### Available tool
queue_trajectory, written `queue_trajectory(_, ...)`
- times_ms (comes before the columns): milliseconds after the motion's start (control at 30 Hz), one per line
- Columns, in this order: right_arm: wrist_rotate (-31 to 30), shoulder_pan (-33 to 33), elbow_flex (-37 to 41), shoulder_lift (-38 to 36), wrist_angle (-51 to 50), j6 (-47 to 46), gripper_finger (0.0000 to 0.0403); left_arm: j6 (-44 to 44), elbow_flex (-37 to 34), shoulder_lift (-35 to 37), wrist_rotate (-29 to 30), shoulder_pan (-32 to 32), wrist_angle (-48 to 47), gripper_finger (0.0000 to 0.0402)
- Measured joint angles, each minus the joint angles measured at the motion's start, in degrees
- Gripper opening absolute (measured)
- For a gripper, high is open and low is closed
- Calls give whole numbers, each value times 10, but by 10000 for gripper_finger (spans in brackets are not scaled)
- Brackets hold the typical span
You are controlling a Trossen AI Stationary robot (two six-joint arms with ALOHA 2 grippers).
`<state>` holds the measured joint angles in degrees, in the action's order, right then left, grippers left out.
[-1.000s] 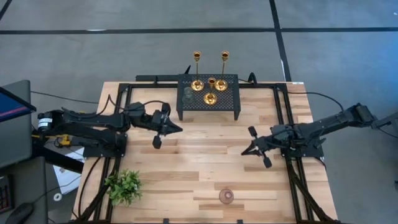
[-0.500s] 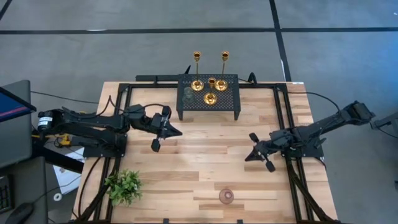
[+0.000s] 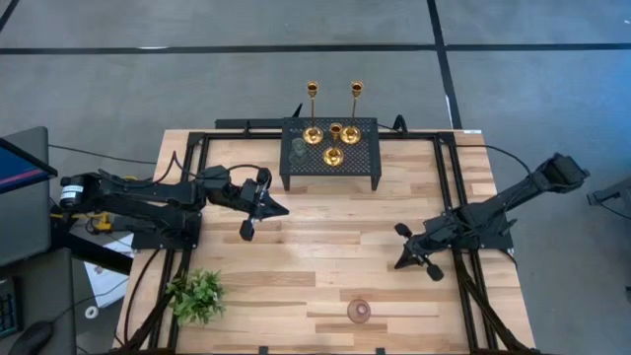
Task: Pick & Place candle stick holders
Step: Put the pink glass candle holder on the shelf
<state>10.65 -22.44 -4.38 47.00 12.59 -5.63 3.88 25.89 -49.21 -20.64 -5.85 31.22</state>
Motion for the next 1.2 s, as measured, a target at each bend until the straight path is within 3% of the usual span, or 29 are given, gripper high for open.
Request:
queue_trajectory(400, -17, 0, 0, 101, 152, -29, 0, -14, 0, 0, 0, 0, 1, 5)
queue_trajectory(700, -33, -14, -5, 220, 279, -39, 10, -13, 0, 0, 0, 0, 1, 5)
queue_trajectory(1200, -32, -83, -157, 435, 287, -50, 178, -29, 0, 0, 0, 0, 4, 7)
